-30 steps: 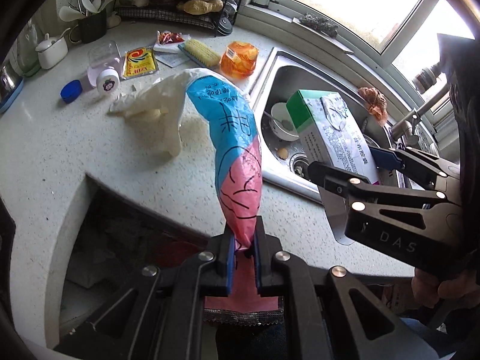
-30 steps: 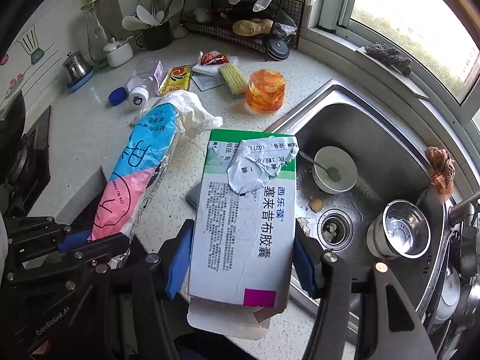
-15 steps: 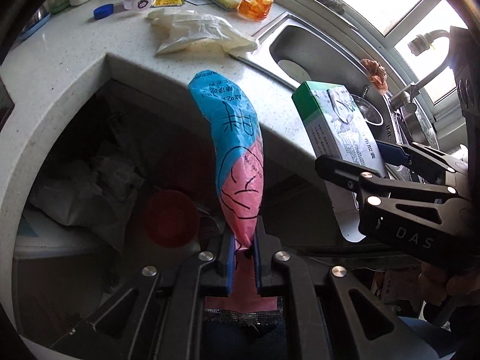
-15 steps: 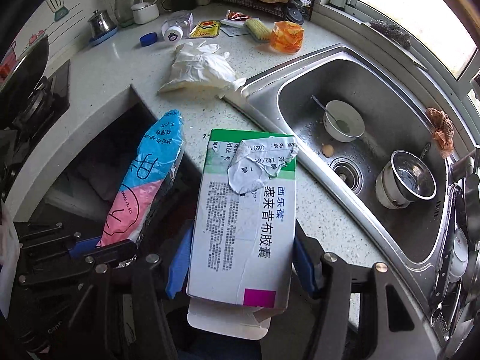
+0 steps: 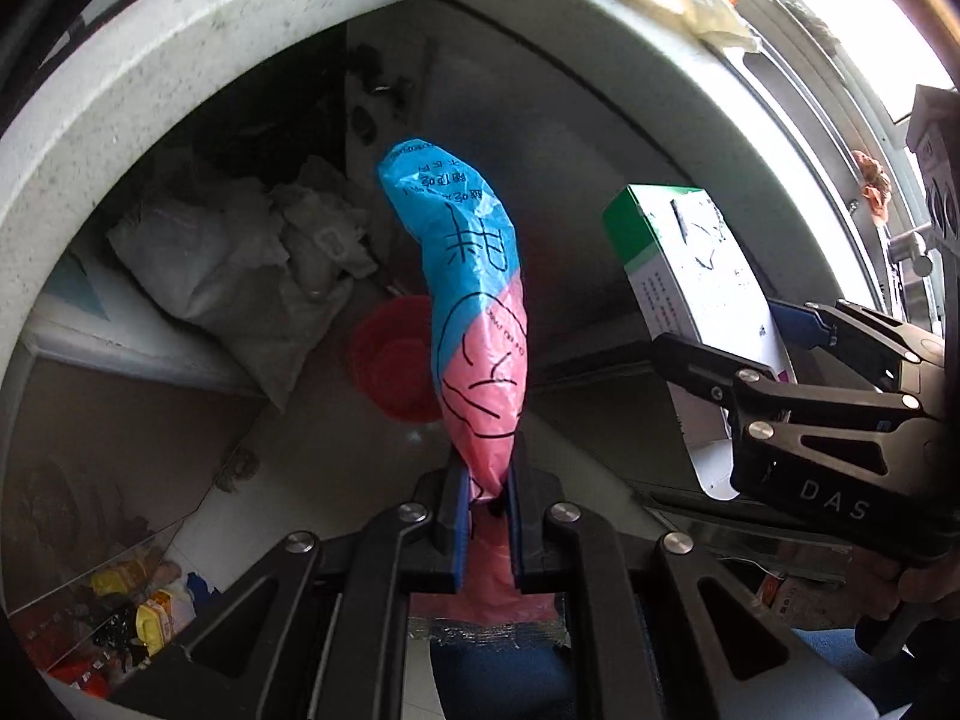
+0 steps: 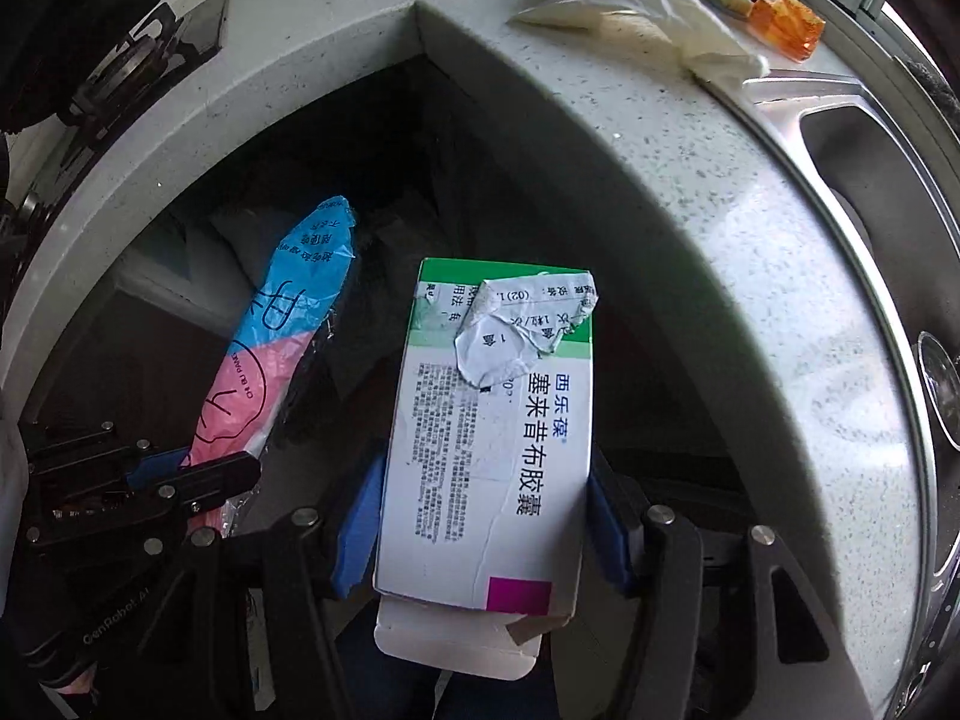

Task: Collect trash
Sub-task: 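Carry the bag and box down toward the red bucket with both grippers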

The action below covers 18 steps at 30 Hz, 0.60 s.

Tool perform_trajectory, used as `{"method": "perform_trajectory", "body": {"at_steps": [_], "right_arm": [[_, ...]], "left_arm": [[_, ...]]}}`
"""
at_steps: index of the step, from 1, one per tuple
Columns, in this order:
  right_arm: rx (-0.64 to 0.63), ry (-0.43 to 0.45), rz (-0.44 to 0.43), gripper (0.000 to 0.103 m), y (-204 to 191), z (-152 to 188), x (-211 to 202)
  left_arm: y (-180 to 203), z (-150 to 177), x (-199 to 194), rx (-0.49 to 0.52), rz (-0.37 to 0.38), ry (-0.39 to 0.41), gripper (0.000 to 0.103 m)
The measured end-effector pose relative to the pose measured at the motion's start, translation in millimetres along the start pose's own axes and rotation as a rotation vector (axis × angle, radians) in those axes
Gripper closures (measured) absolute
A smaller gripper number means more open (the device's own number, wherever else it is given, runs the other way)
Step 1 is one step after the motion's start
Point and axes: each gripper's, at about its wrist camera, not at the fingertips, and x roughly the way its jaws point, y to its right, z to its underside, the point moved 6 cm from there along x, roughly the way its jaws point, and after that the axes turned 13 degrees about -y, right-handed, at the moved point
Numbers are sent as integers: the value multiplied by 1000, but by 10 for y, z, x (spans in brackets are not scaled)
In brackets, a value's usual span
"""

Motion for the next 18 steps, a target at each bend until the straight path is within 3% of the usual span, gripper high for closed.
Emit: {"method": "perform_trajectory", "body": {"at_steps": [6,10,18], "right_arm": [[-37,-69,-33,46,-121,-145,658],[-51,-118,-46,46,-172,-187,1277],[-38,-173,-49,46,-68,-258,2567]], "left_arm": [[-326,-165,594,-69,-20,-27,94],[-668,-251,1147,-115,7,-60,94],[-1025,-354,2377,-104,43,-149,94]]}}
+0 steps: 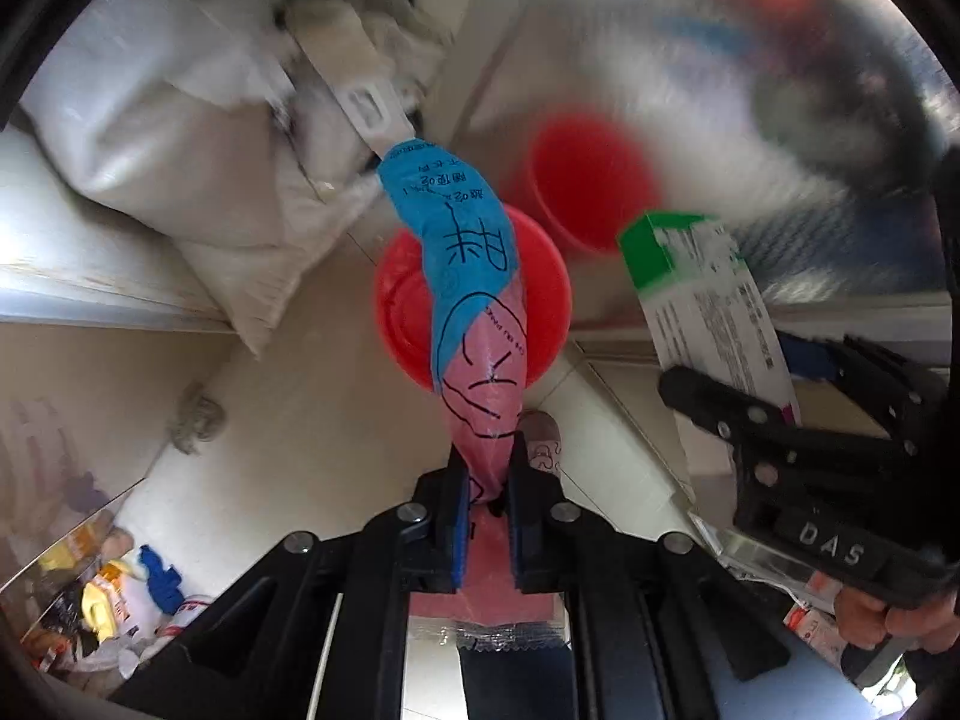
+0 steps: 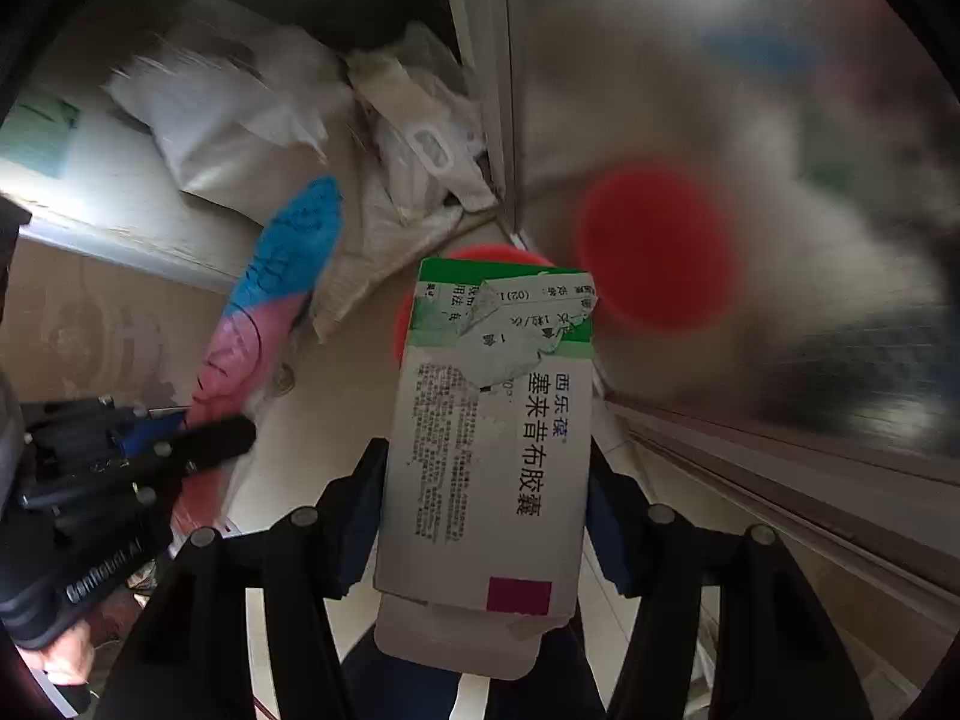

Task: Collect trash
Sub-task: 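Carry the bag and box down toward the red bucket with both grippers, then open the left gripper over the red bucket while the right gripper drops the box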

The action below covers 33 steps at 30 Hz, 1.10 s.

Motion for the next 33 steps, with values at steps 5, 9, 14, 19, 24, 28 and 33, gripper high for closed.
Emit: {"method": "perform_trajectory", "body": {"at_steps": [5,9,14,19,24,28,33], "right_arm": [[12,4,-1,46,68,-249,472],[19,0,-1,46,140,-305,718],[38,-12,10,46,124,-388,797],[65,-18,15,46,174,-408,837],[79,-1,18,46,196,-447,820],[82,8,16,46,186,-430,760],[50,12,39,46,116,-407,691]], "left_arm": [[-97,-99,544,9,45,-35,94],[-86,-173,797,34,56,-45,94],[-48,-220,926,62,56,-45,94],[-12,-277,1008,88,49,-74,92],[-13,-329,937,109,27,-35,65],[-43,-368,889,122,16,-22,65],[-249,-356,743,87,-45,36,65]]}}
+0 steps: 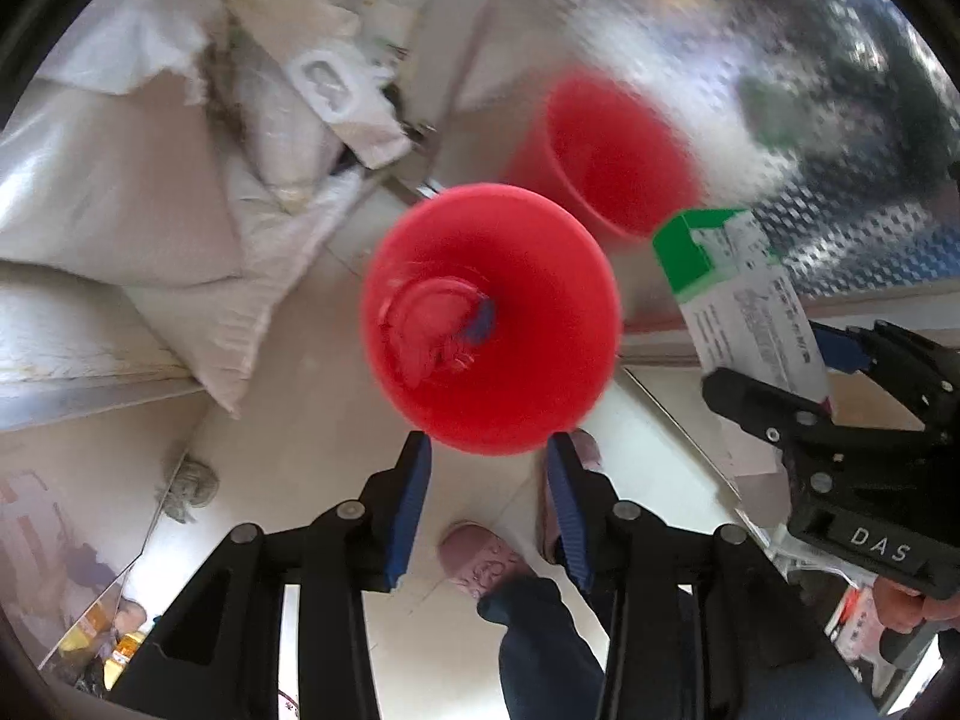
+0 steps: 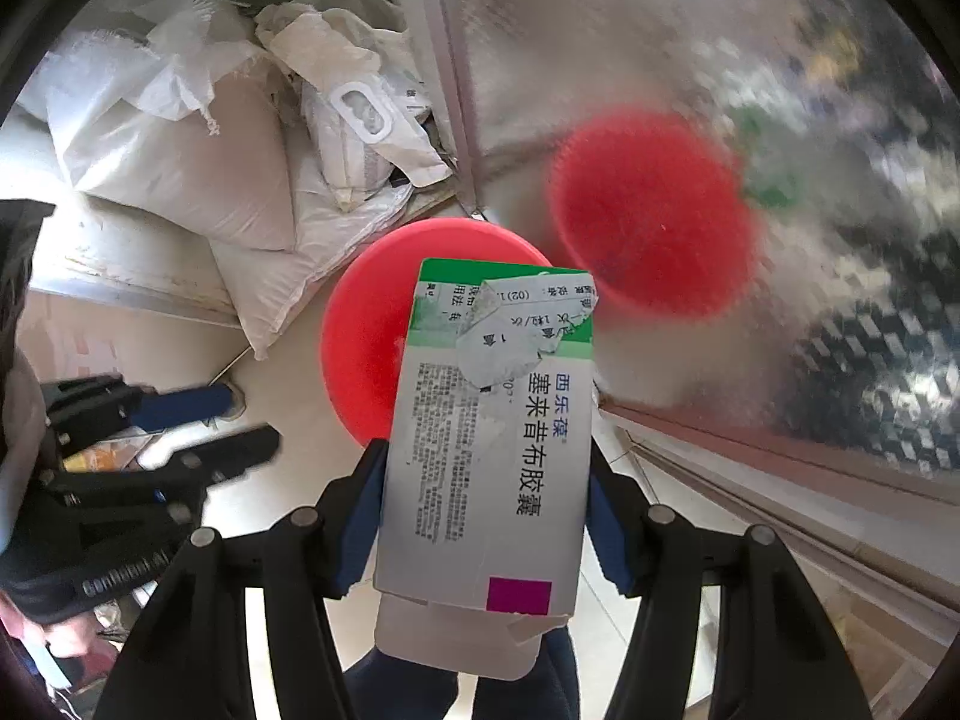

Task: Collect trash
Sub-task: 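Open the left gripper over the red bucket while the right gripper drops the box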

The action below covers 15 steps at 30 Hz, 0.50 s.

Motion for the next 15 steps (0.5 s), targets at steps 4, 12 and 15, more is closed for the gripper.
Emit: {"method": "perform_trajectory", "body": {"at_steps": [4,12,15], "right_arm": [[-50,10,-1,45,-141,-4,-19],[-72,-2,6,45,-322,-99,104],[-90,-14,6,45,-365,-130,165]], "left_arm": [[-76,49,-118,30,-58,68,49],[-356,60,-77,-40,-95,74,22],[-431,65,-47,-75,-87,74,22]]}}
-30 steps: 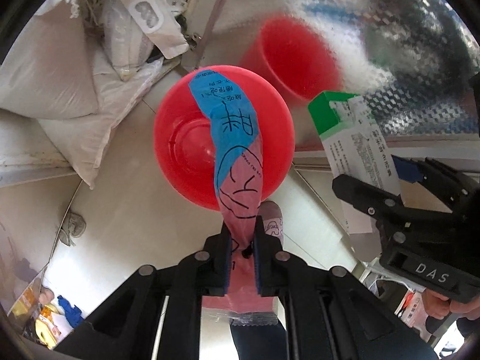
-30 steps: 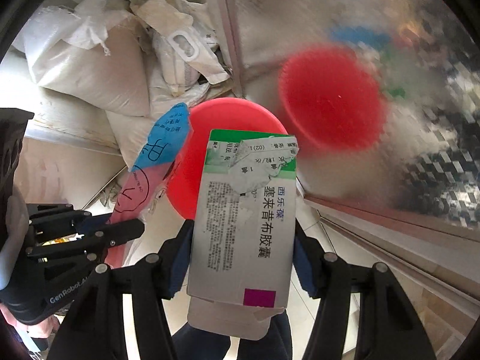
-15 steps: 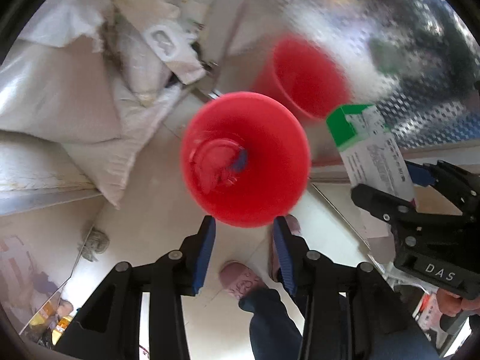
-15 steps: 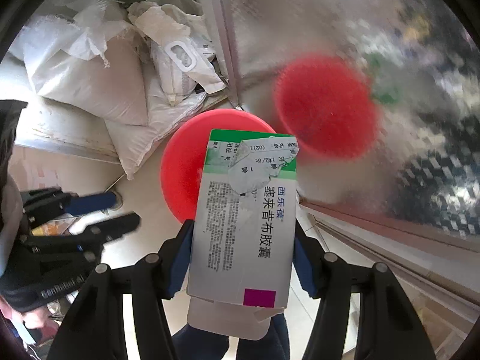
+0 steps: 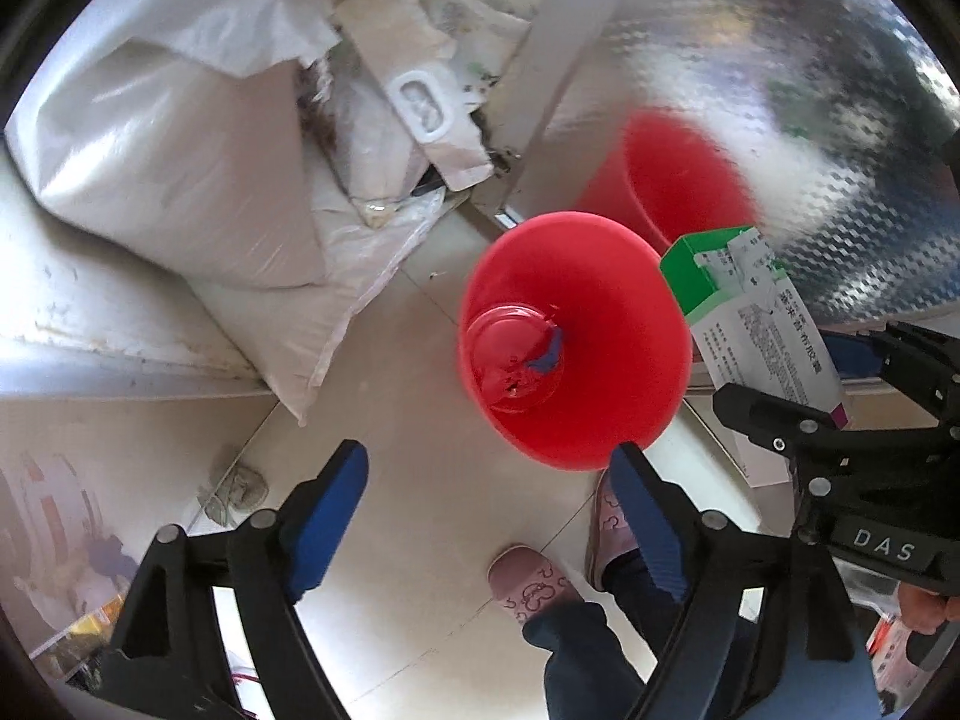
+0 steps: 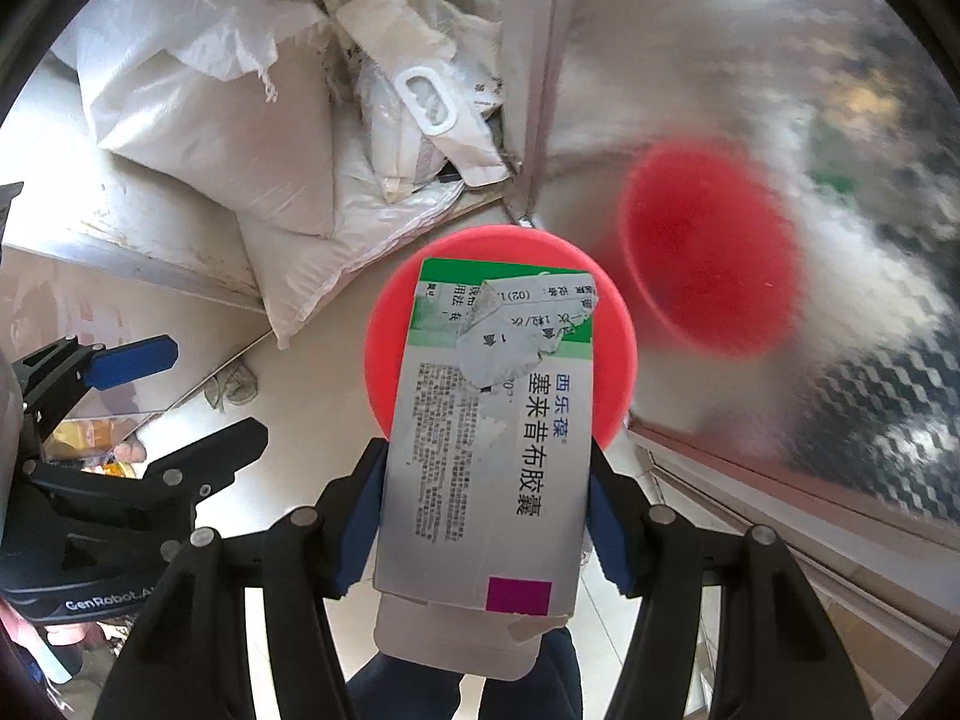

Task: Collect trash
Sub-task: 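Open the left gripper over the red bucket while the right gripper drops the box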

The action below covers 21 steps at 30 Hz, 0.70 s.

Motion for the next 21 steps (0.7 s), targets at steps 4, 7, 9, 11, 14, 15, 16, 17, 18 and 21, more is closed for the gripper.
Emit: {"method": "perform_trajectory", "body": {"at_steps": [4,7,9,11,14,15,16,17,18,21], "right_arm": [[-30,2,14,45,-31,-32,17],[-47,-1,11,45,-47,-36,26],[-60,-1,12,45,-65,-27,23],[-71,-14,13,44,-81,-13,28],[-84,-5,31,31,-117,21,-20],[-87,4,40,24,-125,39,-49],[-85,20,55,20,-123,52,-89],[-86,36,66,19,-131,70,-134],[-88,48,71,17,-140,89,-185],[-87,67,78,14,-146,145,-344]], "left_arm": [[-45,27,23,-38,12,-7,22],[-37,75,4,-41,7,-11,22],[-42,106,-22,-43,2,-11,22],[-50,142,-48,-46,-3,-15,22],[-65,183,-108,-45,-17,-22,22],[-59,200,-150,-41,-24,-17,22],[-51,221,-196,-37,-29,-9,22],[-44,237,-256,-35,-36,0,22],[-41,260,-312,-34,-42,6,22],[-22,334,-512,-40,-54,21,22]]}}
